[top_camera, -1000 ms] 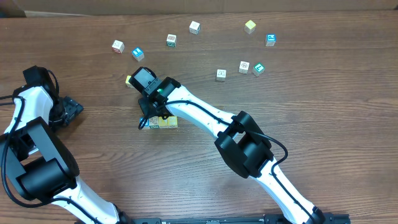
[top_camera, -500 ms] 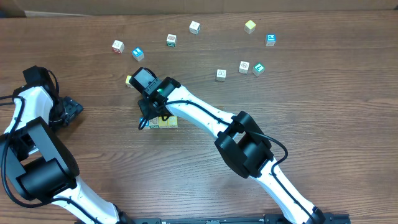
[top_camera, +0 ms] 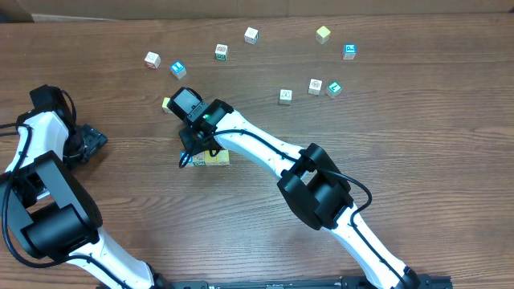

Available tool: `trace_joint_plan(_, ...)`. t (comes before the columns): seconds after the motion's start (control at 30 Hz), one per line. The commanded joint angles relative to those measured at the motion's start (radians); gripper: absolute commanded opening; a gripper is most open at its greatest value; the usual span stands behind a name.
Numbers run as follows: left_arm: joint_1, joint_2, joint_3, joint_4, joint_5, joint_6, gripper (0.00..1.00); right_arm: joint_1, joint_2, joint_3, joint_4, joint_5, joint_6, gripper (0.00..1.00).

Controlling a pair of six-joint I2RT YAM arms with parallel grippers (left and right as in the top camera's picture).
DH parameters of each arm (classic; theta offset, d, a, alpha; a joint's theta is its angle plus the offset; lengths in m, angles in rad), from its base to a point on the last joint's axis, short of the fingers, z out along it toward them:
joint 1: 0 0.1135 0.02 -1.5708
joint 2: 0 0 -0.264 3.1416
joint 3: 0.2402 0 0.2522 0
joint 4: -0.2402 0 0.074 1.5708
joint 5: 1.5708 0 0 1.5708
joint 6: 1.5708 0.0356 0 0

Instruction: Form a horizontal line

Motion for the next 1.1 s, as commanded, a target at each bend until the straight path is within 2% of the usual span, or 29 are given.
trace_joint_plan(0.0, 0.003, 0.003, -0.005, 0.001, -0.01, 0.001, 1.0, -0.001, -0.053, -0.003, 0.0, -0.003, 0.007, 0.04)
trace_joint_plan(1.07, 0.003, 0.003, -0.005, 0.001, -0.01, 0.001, 1.0, 0.001, -0.053, -0.003, -0.026, -0.006, 0.006, 0.04)
